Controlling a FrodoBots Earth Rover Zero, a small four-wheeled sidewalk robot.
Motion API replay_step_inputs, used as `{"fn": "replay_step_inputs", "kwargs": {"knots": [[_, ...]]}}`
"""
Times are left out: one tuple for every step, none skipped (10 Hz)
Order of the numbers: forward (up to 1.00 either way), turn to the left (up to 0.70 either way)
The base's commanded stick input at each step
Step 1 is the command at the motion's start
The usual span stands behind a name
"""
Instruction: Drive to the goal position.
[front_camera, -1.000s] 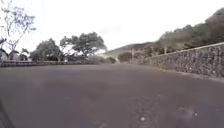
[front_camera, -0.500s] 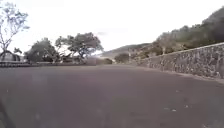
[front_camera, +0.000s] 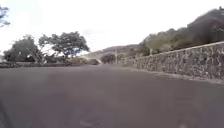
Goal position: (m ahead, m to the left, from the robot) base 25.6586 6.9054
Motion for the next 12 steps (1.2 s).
{"fn": "replay_step_inputs", "kwargs": {"knots": [[1.0, 0.0], [1.0, 0.0], [1.0, 0.0], [1.0, 0.0], [1.0, 0.0], [1.0, 0.01], [1.0, 0.02], [1.0, 0.28], [1.0, 0.34], [1.0, 0.0], [1.0, 0.0], [1.0, 0.0]]}}
